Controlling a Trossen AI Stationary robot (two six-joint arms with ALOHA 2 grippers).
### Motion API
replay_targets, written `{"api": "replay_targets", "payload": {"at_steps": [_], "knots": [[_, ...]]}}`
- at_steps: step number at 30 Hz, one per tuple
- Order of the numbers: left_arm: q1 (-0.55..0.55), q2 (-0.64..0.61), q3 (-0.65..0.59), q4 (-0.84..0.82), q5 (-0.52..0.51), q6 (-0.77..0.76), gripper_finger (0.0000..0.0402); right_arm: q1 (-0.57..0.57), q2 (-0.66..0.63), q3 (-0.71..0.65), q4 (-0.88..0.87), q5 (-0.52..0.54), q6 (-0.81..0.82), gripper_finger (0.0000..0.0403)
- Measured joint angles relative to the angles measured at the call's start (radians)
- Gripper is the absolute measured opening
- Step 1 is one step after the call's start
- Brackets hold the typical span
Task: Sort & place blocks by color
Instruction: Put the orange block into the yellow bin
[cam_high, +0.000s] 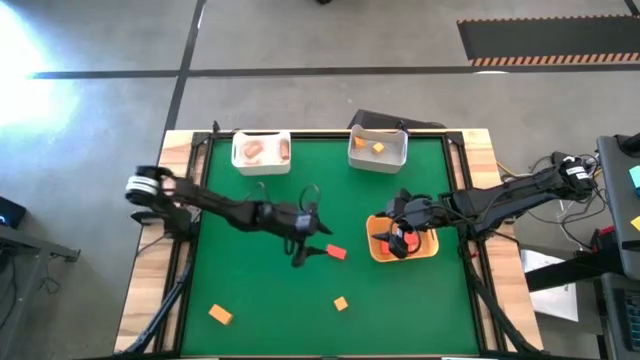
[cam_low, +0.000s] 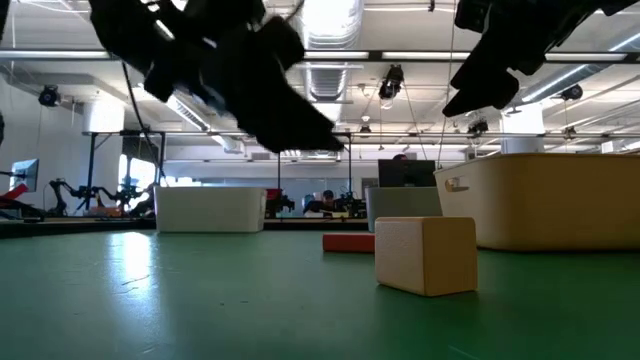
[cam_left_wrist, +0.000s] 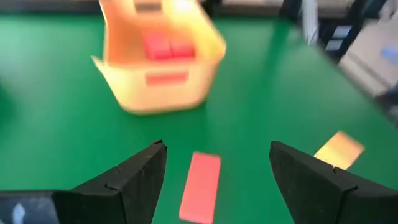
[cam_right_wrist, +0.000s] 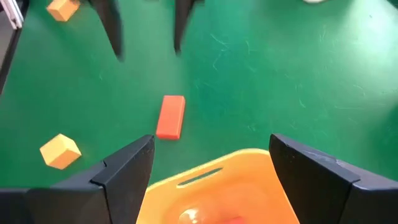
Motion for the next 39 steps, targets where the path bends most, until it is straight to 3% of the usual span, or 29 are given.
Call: {"api": "replay_targets", "payload": {"at_steps": [6, 12, 29, 39], "knots": [[-0.015, 0.171, 0.060, 0.003, -0.001, 0.011, 0.0267, 0.000, 0.000, 0.000, 0.012, 0.000, -0.007, 0.0306], [-0.014, 0.258, 0.104, 0.028, -0.001, 0.075, 0.0260, 0.000, 0.001, 0.000, 0.015, 0.000, -0.019, 0.0306], [0.005, 0.290, 0.096, -0.047, -0.023, 0.072, 0.0114, 0.000, 0.001, -0.009, 0.017, 0.050, -0.032, 0.0306], [0.017, 0.262, 0.093, -0.031, -0.065, 0.106, 0.0113, 0.004, 0.001, -0.012, 0.039, 0.084, -0.082, 0.0306]]}}
